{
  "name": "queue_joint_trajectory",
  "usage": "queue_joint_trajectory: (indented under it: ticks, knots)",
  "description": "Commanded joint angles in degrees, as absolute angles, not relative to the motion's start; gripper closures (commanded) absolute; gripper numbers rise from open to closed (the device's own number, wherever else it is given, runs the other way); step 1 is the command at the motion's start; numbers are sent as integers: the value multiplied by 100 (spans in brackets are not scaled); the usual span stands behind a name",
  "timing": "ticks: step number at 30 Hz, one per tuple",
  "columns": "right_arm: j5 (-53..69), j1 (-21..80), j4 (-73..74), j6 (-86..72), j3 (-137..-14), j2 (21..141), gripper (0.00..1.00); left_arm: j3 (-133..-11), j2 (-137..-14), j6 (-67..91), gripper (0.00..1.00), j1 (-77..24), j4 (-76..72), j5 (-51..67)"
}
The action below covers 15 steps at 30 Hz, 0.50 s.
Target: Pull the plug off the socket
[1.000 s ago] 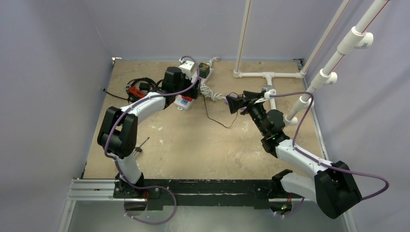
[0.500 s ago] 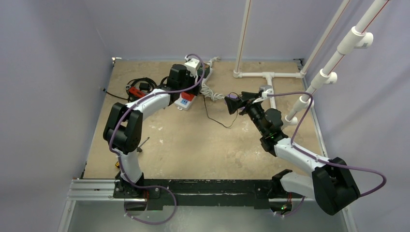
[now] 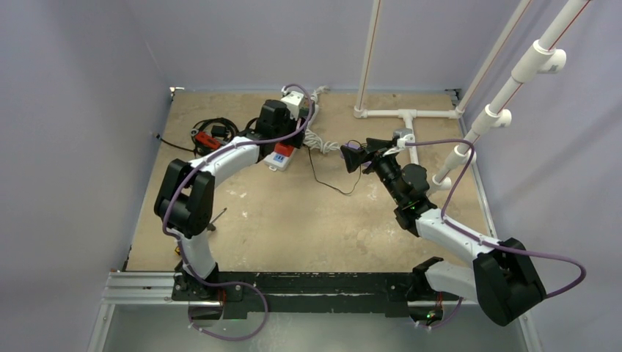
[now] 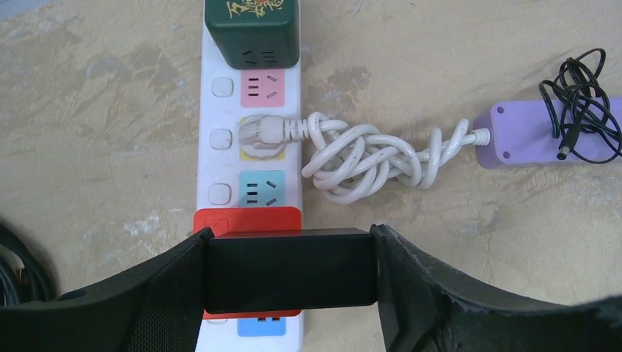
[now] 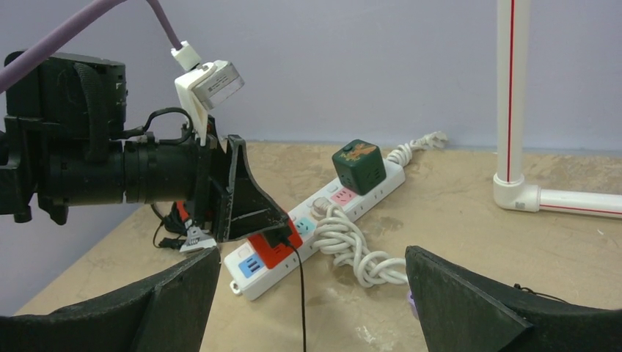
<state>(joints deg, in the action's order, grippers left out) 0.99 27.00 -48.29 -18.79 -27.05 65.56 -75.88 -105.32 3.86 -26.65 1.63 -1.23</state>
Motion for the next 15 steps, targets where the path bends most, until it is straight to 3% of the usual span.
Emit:
queue_joint_trajectory:
  ticks: [1,15]
  knots:
    - [114,2717,-4887,-1740,-2907,6479,1,-7423,-10110,786,57,-2794,972,-508]
    - [230,2718,-4894,-1748,-2961,6633,1,-6244,-8872,1494,57,-3071,1253,-337]
